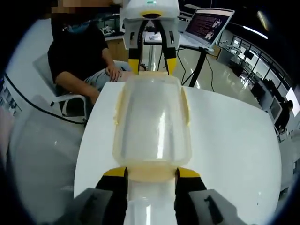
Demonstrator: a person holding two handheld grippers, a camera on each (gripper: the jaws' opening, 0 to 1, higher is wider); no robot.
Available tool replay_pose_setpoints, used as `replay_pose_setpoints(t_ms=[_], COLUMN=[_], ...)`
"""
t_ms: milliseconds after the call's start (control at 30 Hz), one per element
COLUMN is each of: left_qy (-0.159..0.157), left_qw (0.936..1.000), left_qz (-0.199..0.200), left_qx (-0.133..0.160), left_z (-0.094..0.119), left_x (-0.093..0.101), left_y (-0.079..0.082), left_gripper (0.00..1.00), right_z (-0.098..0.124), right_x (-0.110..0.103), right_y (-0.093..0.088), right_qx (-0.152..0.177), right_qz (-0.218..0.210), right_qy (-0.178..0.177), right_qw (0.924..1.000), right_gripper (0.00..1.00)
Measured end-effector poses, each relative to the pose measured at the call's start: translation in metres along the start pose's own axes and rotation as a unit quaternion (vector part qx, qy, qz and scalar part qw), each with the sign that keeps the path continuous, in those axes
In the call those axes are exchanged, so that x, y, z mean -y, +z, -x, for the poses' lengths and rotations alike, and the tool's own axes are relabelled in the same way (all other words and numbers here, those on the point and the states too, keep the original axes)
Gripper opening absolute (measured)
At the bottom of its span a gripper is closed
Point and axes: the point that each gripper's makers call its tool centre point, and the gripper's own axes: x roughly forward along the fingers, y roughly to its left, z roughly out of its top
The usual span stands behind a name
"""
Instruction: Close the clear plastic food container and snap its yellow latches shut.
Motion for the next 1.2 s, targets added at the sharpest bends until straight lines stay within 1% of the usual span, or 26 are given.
replay_pose_setpoints(t_ms=[100, 200, 333, 467, 633, 733, 900, 1200], left_qy=[0.007, 0.01, 0.017, 0.017, 0.018, 0.015, 0.013, 0.008], left_qw=[1.0, 0.9999, 0.9998, 0.9997, 0.9997, 0.9997, 0.9997, 0.9995], left_qz=[-0.005, -0.006, -0.008, -0.009, -0.013, -0.011, -0.008, -0.006], left_qx=[0.001, 0.0, 0.01, 0.012, 0.012, 0.018, 0.021, 0.029], left_z=[0.005, 0.007, 0.007, 0.006, 0.007, 0.009, 0.004, -0.005], left_x=[-0.001, -0.002, -0.004, -0.005, -0.006, -0.005, -0.005, -0.001], left_y=[0.009, 0.015, 0.024, 0.036, 0.044, 0.052, 0.062, 0.086], left_gripper=[0.37, 0.37, 0.37, 0.37, 0.37, 0.37, 0.37, 0.37], right_z=[0.009, 0.015, 0.023, 0.03, 0.036, 0.04, 0.048, 0.059], right_x=[0.001, 0.002, 0.002, 0.002, 0.001, 0.0, 0.0, -0.002], right_y=[-0.001, -0.003, -0.011, -0.019, -0.026, -0.03, -0.038, -0.061], right_qx=[0.004, 0.001, -0.002, -0.009, -0.013, -0.016, -0.018, -0.031], right_qz=[-0.001, 0.004, 0.003, 0.003, 0.0, 0.001, 0.001, -0.001], right_qy=[-0.004, -0.007, -0.01, -0.009, -0.008, -0.006, -0.004, 0.0], right_qw=[1.0, 1.0, 0.9999, 0.9999, 0.9999, 0.9999, 0.9998, 0.9995], right_gripper=[0.36, 0.36, 0.36, 0.36, 0.36, 0.36, 0.36, 0.37])
